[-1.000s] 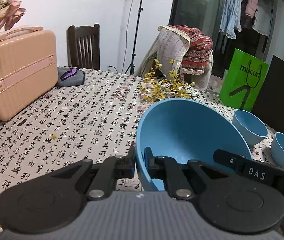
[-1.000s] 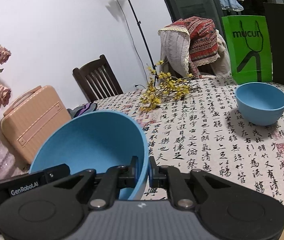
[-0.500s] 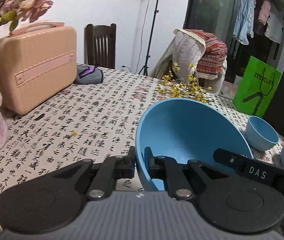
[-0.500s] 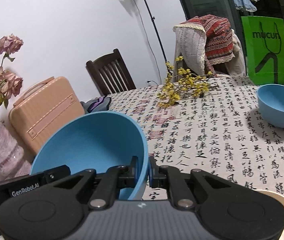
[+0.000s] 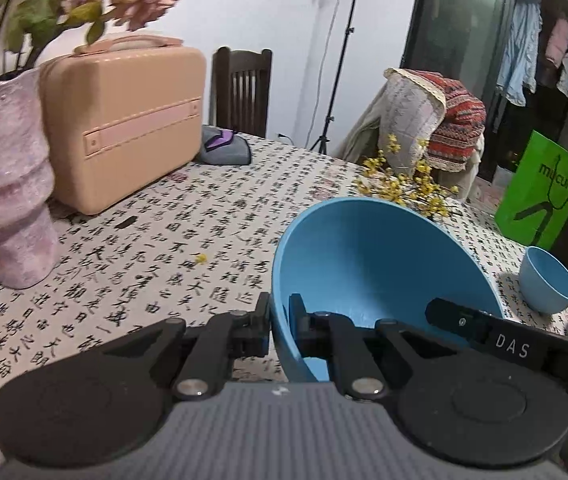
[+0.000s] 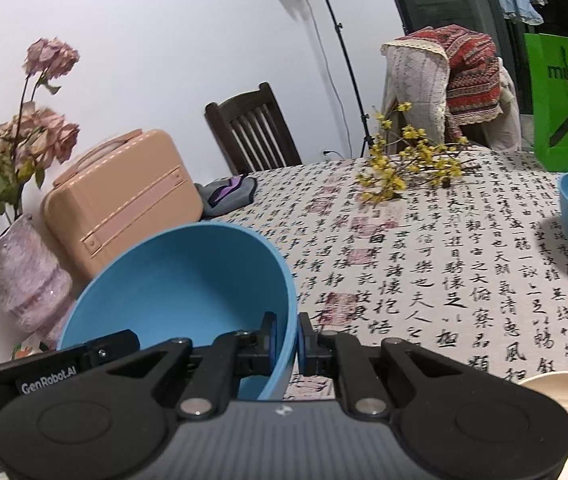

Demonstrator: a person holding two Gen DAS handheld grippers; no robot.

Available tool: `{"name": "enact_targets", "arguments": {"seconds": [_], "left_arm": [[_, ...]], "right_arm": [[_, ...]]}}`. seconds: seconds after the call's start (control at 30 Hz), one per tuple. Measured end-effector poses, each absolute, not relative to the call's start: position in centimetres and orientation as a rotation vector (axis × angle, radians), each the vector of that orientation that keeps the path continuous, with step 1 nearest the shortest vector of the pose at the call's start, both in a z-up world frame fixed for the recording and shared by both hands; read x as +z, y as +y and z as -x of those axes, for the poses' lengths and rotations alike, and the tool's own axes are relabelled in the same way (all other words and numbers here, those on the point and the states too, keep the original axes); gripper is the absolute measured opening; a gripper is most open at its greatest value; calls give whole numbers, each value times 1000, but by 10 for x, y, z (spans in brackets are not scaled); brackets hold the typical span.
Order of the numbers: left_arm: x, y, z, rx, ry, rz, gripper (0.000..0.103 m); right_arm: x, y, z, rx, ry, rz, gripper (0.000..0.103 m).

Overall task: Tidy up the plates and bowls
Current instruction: 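Carry the held blue bowl with both grippers toward the pink vase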

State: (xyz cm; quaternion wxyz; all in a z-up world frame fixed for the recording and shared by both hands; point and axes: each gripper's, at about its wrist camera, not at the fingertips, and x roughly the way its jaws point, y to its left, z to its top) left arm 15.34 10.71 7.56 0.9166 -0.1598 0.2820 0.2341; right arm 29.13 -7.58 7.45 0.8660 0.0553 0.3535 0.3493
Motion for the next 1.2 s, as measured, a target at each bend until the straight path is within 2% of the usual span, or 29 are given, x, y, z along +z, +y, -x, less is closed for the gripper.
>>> {"name": "enact_targets", "arguments": {"seconds": [1.2], "left_arm": [[45,194,-97,608,594,441,9]], "right_arm": [[49,30,-255,835,813,-15,10]]}}
